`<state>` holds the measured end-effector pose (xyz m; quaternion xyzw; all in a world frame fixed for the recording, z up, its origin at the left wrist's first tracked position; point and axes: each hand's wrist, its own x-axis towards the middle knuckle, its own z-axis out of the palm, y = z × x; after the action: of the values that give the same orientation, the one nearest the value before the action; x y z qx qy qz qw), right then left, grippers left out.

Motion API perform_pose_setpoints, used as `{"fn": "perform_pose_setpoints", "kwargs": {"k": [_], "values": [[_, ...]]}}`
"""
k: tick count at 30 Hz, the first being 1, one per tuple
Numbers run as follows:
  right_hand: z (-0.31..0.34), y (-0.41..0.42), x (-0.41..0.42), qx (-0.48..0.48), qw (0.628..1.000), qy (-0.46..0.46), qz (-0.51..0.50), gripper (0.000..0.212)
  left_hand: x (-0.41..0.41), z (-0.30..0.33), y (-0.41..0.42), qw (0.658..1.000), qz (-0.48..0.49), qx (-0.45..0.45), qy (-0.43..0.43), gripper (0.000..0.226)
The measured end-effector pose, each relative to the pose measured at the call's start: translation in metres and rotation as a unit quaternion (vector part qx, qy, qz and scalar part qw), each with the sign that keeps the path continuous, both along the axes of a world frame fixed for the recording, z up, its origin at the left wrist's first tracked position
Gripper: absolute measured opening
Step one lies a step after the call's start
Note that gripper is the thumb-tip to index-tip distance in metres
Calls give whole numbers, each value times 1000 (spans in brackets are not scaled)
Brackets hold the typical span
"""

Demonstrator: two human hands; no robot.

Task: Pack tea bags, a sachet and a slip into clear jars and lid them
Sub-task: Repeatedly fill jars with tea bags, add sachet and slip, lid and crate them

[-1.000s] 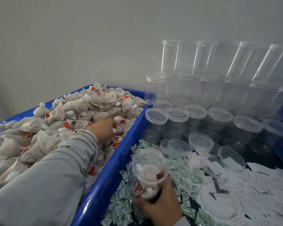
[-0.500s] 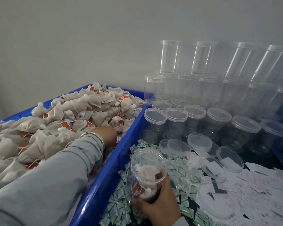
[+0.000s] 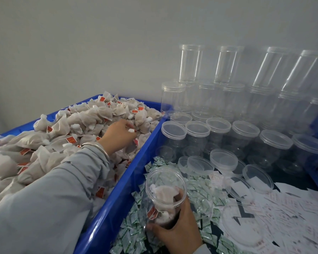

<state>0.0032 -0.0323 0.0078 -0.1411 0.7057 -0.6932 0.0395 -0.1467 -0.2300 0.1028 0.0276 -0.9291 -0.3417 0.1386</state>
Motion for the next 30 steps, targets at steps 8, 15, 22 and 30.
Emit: {"fn": "perform_pose_setpoints", "kwargs": {"k": [8,15,22,30], "values": [[-23,4,-4,11,996,81,-31,72,35,34,27,932,-184,301,-80,12],[-24,1,-8,10,997,68,-45,64,56,41,38,837,-390,330,-196,18],[-26,4,-2,28,995,88,-39,84,56,35,41,821,-444,277,-227,21],[-23,3,4,-3,997,48,-67,99,54,28,46,854,-445,171,-209,18]]}}
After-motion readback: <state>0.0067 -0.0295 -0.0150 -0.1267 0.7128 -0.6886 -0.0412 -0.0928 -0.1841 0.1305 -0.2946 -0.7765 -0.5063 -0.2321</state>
